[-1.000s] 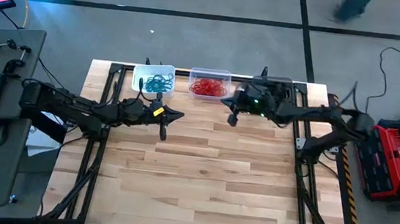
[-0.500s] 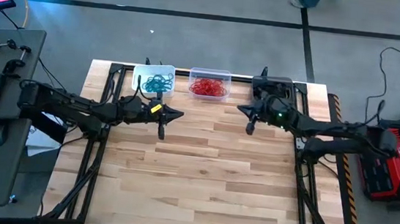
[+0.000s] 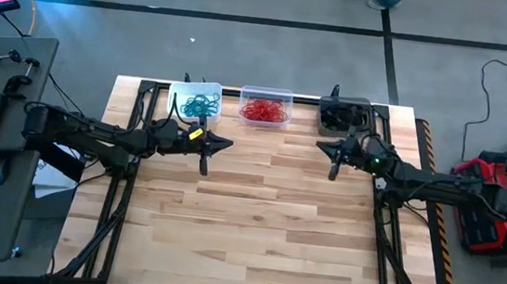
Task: Sort rubber bands into baskets
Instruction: Return to Home Position
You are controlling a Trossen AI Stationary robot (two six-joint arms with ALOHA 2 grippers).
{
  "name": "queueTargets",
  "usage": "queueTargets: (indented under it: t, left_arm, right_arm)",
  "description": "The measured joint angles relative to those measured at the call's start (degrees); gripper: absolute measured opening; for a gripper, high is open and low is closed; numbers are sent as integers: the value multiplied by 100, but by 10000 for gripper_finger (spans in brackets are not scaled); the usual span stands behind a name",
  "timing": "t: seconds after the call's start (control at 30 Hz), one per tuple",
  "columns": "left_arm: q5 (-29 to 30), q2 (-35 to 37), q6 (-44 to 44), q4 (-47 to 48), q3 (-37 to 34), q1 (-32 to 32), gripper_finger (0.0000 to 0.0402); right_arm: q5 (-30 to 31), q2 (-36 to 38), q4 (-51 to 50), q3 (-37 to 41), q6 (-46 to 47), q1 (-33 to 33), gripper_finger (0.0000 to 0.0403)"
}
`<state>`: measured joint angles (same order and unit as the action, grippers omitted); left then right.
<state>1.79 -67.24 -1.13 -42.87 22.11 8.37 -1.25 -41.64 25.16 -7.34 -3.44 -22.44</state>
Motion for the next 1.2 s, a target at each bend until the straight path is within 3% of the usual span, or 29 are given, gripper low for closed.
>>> queueTargets:
  t: [0.27, 0.9, 1.1, 1.2]
  left_arm:
    - [-20, 280, 29, -55, -229, 123, 0]
    - [211, 2595, 337, 24, -1691, 228, 0]
    - [228, 3347, 357, 564, -1997, 228, 0]
    - [350, 3699, 501, 822, -2149, 233, 0]
  right_arm:
    - [170, 1318, -233, 676, 141, 0, 0]
    - [94, 3514, -2030, 679, 219, 0, 0]
    - [73, 4166, -2437, 677, 358, 0, 0]
    - [19, 4145, -2434, 677, 366, 0, 0]
